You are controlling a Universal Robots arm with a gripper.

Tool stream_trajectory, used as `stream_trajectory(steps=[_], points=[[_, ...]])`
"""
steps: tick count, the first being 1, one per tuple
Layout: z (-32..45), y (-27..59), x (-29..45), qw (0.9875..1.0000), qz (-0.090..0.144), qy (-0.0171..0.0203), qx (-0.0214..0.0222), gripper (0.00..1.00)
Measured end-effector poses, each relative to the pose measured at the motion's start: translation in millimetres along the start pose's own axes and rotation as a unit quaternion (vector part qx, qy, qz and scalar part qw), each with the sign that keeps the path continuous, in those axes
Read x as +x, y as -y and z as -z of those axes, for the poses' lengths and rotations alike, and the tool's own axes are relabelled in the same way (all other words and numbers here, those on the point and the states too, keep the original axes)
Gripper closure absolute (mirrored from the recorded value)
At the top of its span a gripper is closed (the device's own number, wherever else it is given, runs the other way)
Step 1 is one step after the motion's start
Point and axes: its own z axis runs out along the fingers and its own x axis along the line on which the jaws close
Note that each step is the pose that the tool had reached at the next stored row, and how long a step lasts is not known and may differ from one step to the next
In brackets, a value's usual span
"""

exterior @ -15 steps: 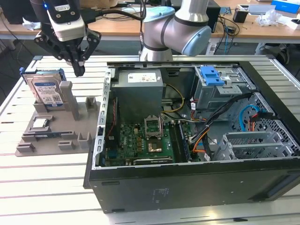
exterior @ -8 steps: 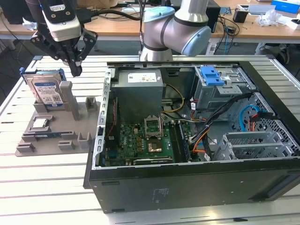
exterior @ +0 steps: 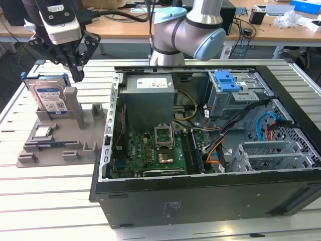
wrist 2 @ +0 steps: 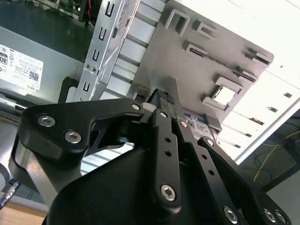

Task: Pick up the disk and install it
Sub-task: 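Reach for the disk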

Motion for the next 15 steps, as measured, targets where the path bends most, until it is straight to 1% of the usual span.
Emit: stream_trajectory(steps=[15], points=[[0.0,0.7,9.6,1.0000,0.000,0.0000,0.0000,0.89]])
